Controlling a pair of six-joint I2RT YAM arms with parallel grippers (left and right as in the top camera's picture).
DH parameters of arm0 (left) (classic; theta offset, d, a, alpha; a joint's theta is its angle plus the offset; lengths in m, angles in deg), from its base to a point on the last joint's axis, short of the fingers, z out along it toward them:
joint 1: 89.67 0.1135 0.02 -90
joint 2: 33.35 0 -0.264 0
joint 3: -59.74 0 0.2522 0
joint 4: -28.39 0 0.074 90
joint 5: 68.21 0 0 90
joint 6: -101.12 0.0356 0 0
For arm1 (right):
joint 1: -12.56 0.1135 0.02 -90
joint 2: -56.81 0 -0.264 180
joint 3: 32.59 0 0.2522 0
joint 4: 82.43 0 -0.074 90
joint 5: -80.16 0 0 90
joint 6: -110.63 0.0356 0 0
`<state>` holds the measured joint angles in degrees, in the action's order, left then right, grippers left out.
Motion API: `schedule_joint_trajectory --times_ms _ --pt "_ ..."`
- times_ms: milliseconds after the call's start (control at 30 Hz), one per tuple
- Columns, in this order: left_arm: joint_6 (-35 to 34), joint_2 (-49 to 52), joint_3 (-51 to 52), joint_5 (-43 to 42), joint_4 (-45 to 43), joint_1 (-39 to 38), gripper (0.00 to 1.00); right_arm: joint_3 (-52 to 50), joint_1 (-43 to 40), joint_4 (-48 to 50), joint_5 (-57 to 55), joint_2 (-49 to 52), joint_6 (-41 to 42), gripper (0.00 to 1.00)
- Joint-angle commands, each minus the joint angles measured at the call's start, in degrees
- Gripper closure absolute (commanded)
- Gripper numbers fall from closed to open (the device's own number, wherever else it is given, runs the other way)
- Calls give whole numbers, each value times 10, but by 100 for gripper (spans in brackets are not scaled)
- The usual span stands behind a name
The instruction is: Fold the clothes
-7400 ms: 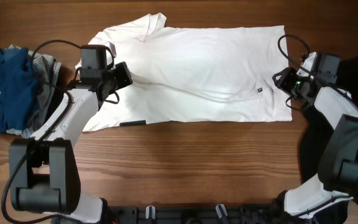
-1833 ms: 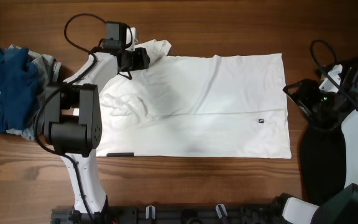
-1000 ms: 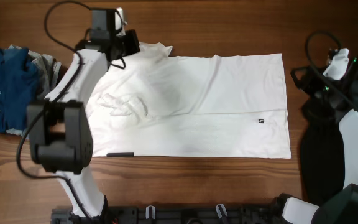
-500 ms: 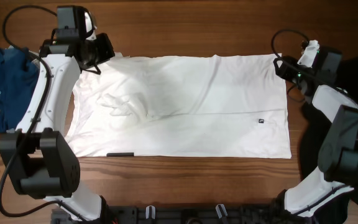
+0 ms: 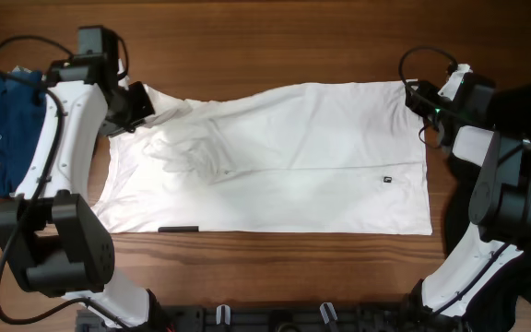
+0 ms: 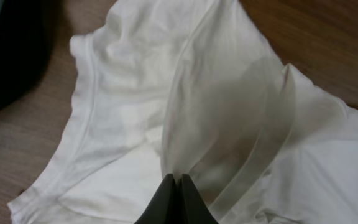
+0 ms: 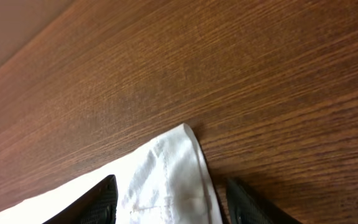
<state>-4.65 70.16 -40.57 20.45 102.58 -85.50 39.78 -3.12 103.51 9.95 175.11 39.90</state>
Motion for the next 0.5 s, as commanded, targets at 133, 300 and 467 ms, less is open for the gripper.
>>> schedule_joint_trajectory --times_ms 133,300,467 --pt "-1 -12 -6 38 20 32 96 3 0 -9 -10 21 2 34" --pt "-5 -12 -6 57 21 37 96 3 -1 -8 -3 21 2 23" --pt "-12 -12 -6 47 10 47 96 3 16 -11 21 23 -2 30"
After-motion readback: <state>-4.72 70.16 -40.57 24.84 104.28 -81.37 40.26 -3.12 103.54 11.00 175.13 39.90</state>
